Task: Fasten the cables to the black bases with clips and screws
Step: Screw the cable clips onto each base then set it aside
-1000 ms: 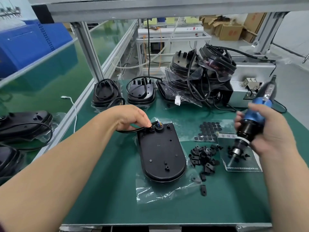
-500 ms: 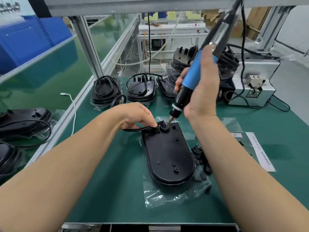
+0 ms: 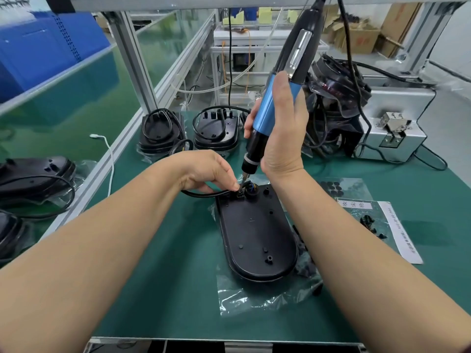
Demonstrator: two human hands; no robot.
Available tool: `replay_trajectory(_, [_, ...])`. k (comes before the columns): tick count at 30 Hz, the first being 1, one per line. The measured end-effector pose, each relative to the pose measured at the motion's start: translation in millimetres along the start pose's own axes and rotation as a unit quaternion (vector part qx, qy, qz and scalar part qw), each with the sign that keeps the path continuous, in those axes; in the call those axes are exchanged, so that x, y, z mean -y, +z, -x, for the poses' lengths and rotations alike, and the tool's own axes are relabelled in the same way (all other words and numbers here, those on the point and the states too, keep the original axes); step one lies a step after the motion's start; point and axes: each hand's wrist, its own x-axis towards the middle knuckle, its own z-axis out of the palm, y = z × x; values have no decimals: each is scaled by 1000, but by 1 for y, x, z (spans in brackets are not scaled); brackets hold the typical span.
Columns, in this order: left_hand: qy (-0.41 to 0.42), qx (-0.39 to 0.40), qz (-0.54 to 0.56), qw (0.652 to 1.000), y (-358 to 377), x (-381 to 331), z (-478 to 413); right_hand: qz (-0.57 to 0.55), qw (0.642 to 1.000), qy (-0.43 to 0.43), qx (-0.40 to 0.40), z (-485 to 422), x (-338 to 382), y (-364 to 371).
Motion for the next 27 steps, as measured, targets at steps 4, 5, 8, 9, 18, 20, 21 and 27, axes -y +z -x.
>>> replay_trajectory(4, [3, 8, 3, 1000, -1, 1, -1, 5, 1000, -7, 9, 1, 0, 3])
replay_trajectory(5, [2, 9, 2, 1000, -1, 1, -1, 6, 1000, -9, 11, 2, 0, 3])
replay_trajectory(8, [-3, 8, -3, 1000, -1, 1, -1, 0, 1000, -14, 13, 2, 0, 2])
replay_trajectory(9, [-4, 8, -3, 1000, -2, 1, -1, 0, 1000, -16, 14, 2, 0, 2])
replay_trajectory(18, [-11, 16, -6, 1000, -3, 2, -1, 2, 998, -15, 53, 1, 0, 4])
replay_trajectory(20, [-12, 15, -9, 1000, -3, 2, -1, 8, 997, -23, 77, 3, -1, 6])
replay_trajectory(21, [-12, 14, -9, 1000, -3, 2, -1, 12, 996, -25, 86, 3, -1, 8])
replay_trajectory(27, [-11, 14, 1, 1000, -2, 4, -1, 23, 995, -17, 100, 3, -2, 9])
